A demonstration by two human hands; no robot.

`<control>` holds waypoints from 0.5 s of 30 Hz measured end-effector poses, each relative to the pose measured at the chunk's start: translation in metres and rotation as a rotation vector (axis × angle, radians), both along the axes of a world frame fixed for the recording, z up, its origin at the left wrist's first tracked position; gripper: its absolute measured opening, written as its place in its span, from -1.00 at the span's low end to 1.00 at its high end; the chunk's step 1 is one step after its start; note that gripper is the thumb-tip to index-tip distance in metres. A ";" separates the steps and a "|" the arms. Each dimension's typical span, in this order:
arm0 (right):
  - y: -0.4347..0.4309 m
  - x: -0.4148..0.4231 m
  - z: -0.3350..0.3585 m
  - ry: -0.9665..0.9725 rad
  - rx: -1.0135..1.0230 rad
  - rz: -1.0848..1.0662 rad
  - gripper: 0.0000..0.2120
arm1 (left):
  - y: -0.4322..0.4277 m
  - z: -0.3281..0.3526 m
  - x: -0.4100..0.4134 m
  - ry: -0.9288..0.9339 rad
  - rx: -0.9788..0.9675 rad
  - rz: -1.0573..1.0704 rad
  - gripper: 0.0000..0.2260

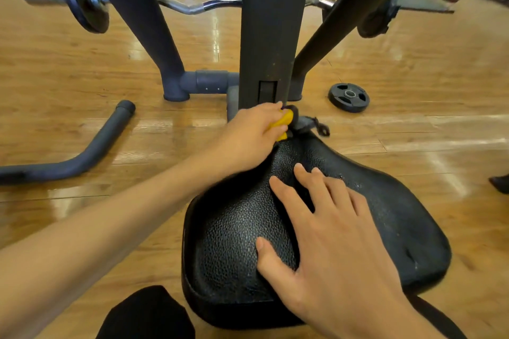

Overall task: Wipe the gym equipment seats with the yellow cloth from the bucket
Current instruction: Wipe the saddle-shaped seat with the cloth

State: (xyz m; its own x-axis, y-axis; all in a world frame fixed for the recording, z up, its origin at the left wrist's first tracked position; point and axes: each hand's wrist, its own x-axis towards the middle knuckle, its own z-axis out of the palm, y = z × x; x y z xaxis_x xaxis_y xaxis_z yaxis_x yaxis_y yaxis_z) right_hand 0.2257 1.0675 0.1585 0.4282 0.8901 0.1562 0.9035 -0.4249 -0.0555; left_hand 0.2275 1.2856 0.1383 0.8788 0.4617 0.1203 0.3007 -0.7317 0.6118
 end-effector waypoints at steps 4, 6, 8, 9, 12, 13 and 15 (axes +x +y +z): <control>0.000 0.002 0.001 0.008 0.039 0.008 -0.28 | -0.019 0.018 0.011 0.143 0.163 -0.117 -0.65; 0.001 0.002 0.002 0.031 0.068 0.002 -0.26 | -0.021 0.026 0.030 0.202 0.197 -0.149 -0.67; 0.001 0.004 0.004 0.056 0.109 0.008 -0.27 | -0.023 0.032 0.039 0.237 0.224 -0.170 -0.66; -0.001 0.006 0.004 0.067 0.158 0.025 -0.30 | -0.026 0.034 0.038 0.225 0.232 -0.192 -0.66; -0.011 0.007 0.003 0.195 0.455 0.100 -0.49 | -0.042 0.036 0.005 0.137 0.211 -0.313 -0.69; -0.016 0.009 0.002 0.270 0.566 0.113 -0.54 | -0.051 0.035 -0.009 0.114 0.188 -0.361 -0.68; -0.022 0.012 0.002 0.436 0.769 0.127 -0.61 | -0.072 0.036 -0.035 0.069 0.175 -0.434 -0.61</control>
